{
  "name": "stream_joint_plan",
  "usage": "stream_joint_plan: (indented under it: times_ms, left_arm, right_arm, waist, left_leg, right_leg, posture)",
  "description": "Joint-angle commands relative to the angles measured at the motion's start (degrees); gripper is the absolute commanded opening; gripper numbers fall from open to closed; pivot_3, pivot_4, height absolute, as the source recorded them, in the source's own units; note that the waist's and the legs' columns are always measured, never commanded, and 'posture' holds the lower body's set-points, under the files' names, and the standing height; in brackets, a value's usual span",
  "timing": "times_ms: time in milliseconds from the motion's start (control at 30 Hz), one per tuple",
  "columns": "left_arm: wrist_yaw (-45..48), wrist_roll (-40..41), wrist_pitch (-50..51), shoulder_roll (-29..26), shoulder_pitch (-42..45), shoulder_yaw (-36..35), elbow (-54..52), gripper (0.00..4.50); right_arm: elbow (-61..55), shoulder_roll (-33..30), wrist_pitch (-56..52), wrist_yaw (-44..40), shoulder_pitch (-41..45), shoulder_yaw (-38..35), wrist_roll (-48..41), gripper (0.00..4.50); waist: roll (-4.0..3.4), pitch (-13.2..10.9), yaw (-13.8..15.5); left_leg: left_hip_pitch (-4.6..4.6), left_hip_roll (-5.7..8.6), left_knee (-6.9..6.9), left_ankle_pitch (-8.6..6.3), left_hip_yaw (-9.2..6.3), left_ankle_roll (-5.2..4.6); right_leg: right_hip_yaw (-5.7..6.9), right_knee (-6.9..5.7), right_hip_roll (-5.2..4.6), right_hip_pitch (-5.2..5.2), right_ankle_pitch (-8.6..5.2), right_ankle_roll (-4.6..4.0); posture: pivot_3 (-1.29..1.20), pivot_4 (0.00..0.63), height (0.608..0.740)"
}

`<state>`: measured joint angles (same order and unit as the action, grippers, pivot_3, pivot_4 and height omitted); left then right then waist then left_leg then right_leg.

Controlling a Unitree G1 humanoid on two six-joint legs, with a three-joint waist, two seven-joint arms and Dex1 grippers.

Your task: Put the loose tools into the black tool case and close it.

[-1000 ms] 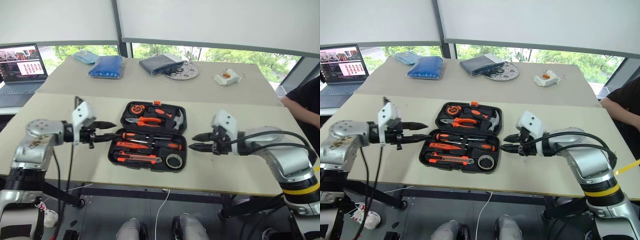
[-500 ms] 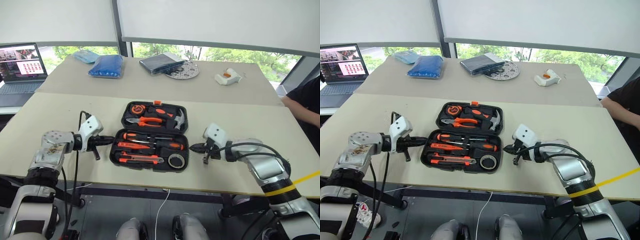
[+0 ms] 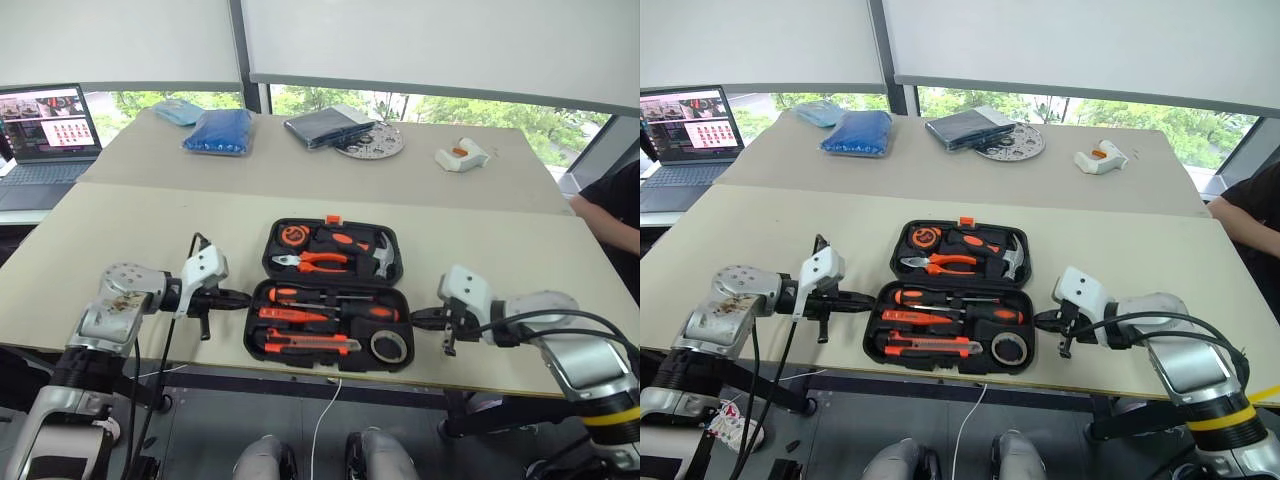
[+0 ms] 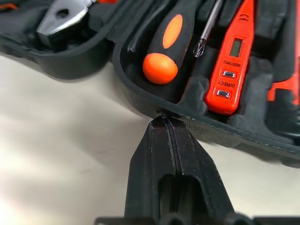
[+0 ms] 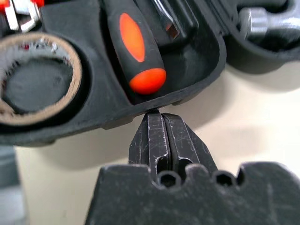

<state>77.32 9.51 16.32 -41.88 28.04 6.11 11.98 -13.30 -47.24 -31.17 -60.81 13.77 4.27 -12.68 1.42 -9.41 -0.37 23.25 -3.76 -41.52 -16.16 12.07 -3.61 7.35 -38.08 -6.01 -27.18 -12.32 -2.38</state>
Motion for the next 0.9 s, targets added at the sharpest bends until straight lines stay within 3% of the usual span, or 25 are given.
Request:
stream_joint_plan:
  times_ms: [33,167,200,267,400,533,633,833,900]
  left_arm:
    - [2.27,1.66,-3.42,0.38,-0.71,0.99,-2.31,0.04]
    - [1.09,0.29,-4.54,-2.03,-0.39,-1.05,2.88,0.04]
    - [0.89,0.06,-4.45,-2.77,-0.03,-1.68,4.69,0.28]
    - [0.63,0.75,-2.04,-3.86,1.57,-3.14,8.13,0.75]
    - [-2.70,3.64,8.23,-3.16,8.95,-5.89,15.04,2.21]
    - [-6.37,6.31,24.44,0.85,20.82,-7.00,22.74,3.62]
    - [-10.66,6.07,29.59,5.31,27.21,-7.04,28.37,4.50]
    - [-18.57,3.86,30.42,12.60,34.37,-6.53,38.43,4.50]
    - [-19.80,3.25,29.28,13.83,34.99,-6.54,40.52,4.24]
  right_arm:
    - [-5.00,1.00,2.69,0.66,-2.03,-1.63,-2.20,0.00]
    - [-4.52,0.34,1.07,2.57,-3.99,-4.46,-1.88,0.00]
    - [-4.38,0.13,0.14,3.09,-4.18,-5.61,-2.25,0.00]
    - [-3.61,0.03,-2.83,4.19,-3.33,-7.80,-3.78,0.58]
    - [-0.04,1.10,-10.11,6.50,2.04,-11.04,-7.99,1.81]
    - [9.58,6.60,-21.02,12.26,14.82,-12.58,-12.07,3.17]
    - [17.58,10.02,-24.00,16.19,22.04,-10.74,-10.55,4.20]
    - [31.00,15.02,-25.30,21.39,31.03,-6.86,-7.13,4.20]
    - [33.87,15.81,-24.23,22.07,32.36,-5.74,-5.89,3.69]
  waist:
    - [0.00,0.00,0.00]
    - [0.00,0.00,-0.02]
    - [0.00,0.00,-0.03]
    - [0.00,0.00,-0.11]
    - [0.03,-0.02,-0.35]
    - [0.06,-0.02,-0.42]
    - [0.04,-0.01,-0.35]
    - [0.04,-0.01,-0.73]
    - [0.04,-0.01,-0.94]
  left_leg:
    - [-0.03,0.00,0.00,0.00,0.00,0.00]
    - [-0.06,-0.01,0.00,0.00,-0.03,0.00]
    - [-0.05,0.00,0.00,0.00,-0.03,0.00]
    - [-0.05,-0.02,0.00,0.00,-0.04,0.00]
    - [-0.04,-0.04,-0.05,0.00,-0.09,-0.01]
    - [-0.03,-0.03,-0.15,0.00,-0.16,-0.03]
    - [-0.03,0.02,-0.18,0.04,-0.15,-0.08]
    - [0.07,0.03,-0.18,0.05,-0.03,-0.09]
    - [0.10,0.05,-0.10,0.05,0.04,-0.09]
  right_leg:
    - [-0.01,0.00,-0.02,0.02,0.00,0.00]
    - [-0.01,0.00,-0.16,0.06,0.00,0.00]
    - [-0.01,0.00,-0.14,0.06,0.00,0.00]
    - [0.00,0.00,-0.13,0.06,0.00,0.00]
    - [0.04,-0.04,-0.10,0.07,0.05,-0.03]
    - [0.07,-0.10,0.09,0.13,0.16,0.00]
    - [0.04,-0.13,0.12,0.17,0.22,-0.02]
    - [0.00,-0.04,0.36,0.08,0.28,-0.13]
    - [-0.02,-0.01,0.39,0.00,0.36,-0.27]
  posture:
    - [0.00,0.150,0.718]
    - [0.00,0.150,0.718]
    - [0.00,0.150,0.718]
    - [0.00,0.150,0.718]
    - [0.00,0.150,0.718]
    - [0.00,0.150,0.718]
    - [0.00,0.150,0.718]
    - [0.00,0.150,0.718]
    - [0.00,0.150,0.718]
